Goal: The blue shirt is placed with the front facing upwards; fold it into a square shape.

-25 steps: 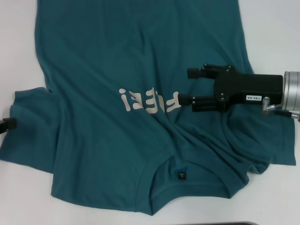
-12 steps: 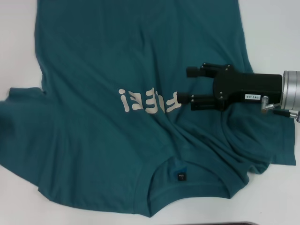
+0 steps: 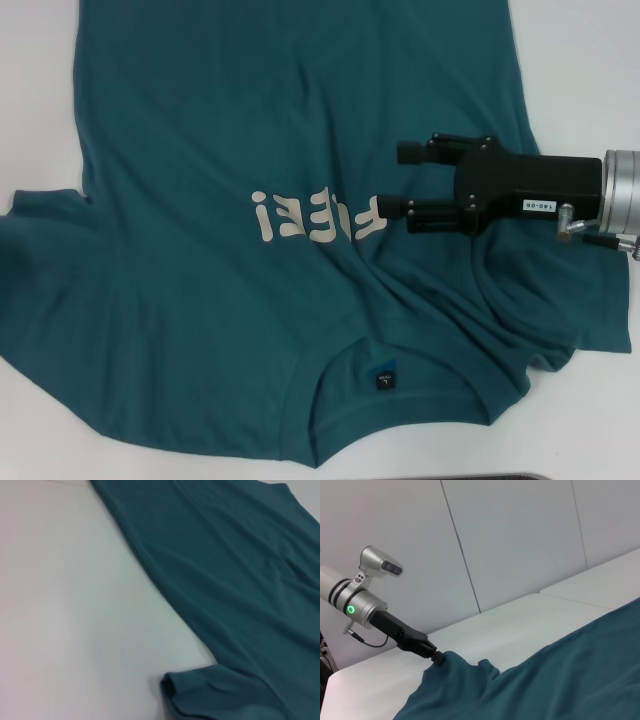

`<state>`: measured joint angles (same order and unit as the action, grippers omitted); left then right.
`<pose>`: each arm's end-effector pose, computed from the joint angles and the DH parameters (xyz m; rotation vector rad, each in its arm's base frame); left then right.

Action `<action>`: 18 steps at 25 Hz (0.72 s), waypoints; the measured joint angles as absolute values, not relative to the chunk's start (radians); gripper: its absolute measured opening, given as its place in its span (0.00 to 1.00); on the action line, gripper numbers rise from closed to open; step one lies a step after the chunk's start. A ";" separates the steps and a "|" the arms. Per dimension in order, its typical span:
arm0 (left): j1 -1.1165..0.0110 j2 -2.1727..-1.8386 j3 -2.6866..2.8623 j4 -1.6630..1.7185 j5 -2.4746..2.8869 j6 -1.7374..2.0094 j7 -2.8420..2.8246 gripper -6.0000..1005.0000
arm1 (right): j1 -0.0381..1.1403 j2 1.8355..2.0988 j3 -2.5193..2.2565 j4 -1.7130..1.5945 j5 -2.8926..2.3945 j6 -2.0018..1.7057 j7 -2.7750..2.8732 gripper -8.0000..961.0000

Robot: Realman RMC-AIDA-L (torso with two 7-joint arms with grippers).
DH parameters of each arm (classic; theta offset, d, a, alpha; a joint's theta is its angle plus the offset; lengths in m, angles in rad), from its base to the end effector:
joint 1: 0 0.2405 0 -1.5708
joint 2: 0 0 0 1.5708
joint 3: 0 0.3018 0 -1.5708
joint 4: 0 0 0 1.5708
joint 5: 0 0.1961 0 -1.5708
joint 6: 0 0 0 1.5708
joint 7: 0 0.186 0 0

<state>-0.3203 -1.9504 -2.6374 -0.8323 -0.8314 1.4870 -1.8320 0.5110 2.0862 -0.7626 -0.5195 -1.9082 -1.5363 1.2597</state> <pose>-0.4234 0.3036 0.0391 -2.2460 -1.3356 -0.2506 0.2703 0.3342 -0.0857 -2.7516 0.6172 0.7937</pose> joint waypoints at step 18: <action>-0.393 -1.997 -2.686 -0.828 -0.859 1.678 -1.873 0.01 | 0.514 2.086 -0.765 -0.519 -1.908 -1.536 1.258 0.91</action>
